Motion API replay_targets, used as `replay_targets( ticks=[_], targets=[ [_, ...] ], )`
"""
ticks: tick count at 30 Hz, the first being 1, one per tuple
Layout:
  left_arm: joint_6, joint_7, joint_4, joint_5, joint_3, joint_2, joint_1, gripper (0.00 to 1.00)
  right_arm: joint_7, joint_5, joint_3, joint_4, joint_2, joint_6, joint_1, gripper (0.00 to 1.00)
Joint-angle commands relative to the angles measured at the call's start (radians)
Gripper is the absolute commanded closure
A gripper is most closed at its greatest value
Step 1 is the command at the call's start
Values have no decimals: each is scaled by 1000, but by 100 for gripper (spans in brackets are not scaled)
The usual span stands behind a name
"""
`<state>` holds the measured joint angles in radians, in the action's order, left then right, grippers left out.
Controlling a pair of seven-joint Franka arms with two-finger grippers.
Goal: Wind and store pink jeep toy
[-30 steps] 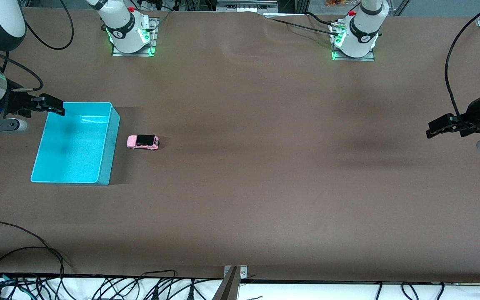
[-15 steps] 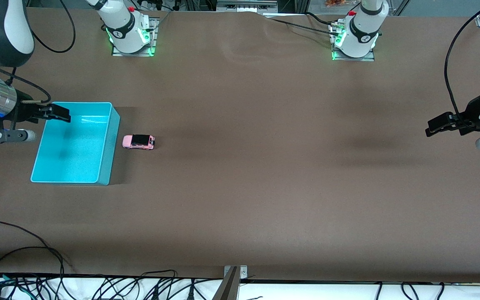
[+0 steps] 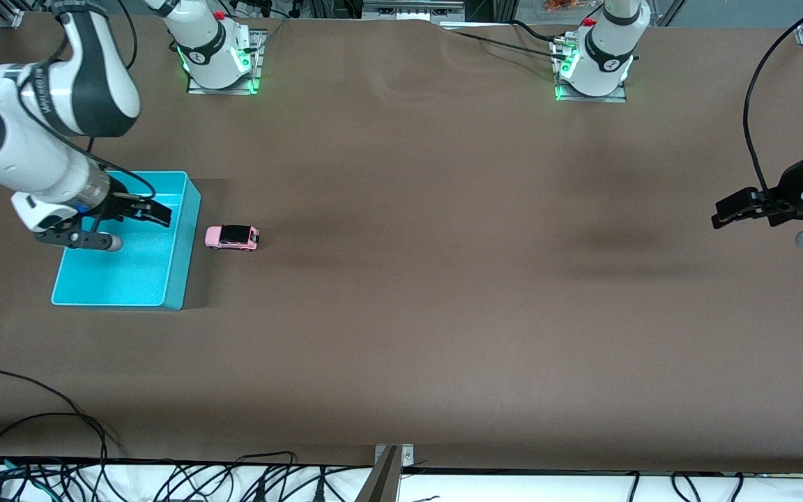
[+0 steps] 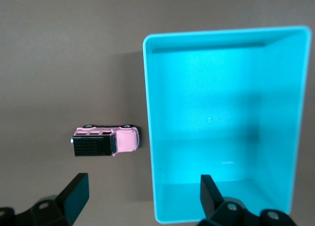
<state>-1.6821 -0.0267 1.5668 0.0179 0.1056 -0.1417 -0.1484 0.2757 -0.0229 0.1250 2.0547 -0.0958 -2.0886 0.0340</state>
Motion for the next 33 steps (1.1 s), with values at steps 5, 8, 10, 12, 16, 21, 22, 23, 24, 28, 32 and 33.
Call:
replay_targets(
  ticks=[5,8,10,12,16,21,22,23,24,28,32,33],
  targets=[
    [-5,25,27,16,5,28,-7,0,310,9,7,90,-21,-96,-16,0],
    [-5,25,27,16,5,27,-7,0,400,18,8,97,-38,-117,-17,0],
    [-5,25,27,16,5,27,-7,0,476,21,21,100,-54,-154,-20,0],
    [-5,25,27,16,5,27,-7,0,571,23,38,111,-77,-200,-22,0],
    [-5,24,27,16,5,27,-7,0,824,21,48,130,-105,-287,-35,0],
    [-5,24,26,16,5,25,-7,0,974,21,48,133,-122,-306,-63,0],
    [-5,24,27,16,5,25,-7,0,1003,21,48,136,-122,-306,-65,0],
    [-5,24,26,16,5,24,-7,0,1033,21,48,145,-124,-307,-65,0],
    [-5,24,26,16,5,24,-7,0,1065,21,48,153,-125,-310,-65,0],
    [-5,24,26,16,5,24,-6,0,1154,21,48,188,-145,-350,-65,0],
    [-5,24,26,16,5,24,-6,0,1215,21,48,212,-171,-413,-65,0],
    [-5,24,26,16,5,24,-7,0,1244,21,48,214,-180,-433,-65,0]
  ],
)
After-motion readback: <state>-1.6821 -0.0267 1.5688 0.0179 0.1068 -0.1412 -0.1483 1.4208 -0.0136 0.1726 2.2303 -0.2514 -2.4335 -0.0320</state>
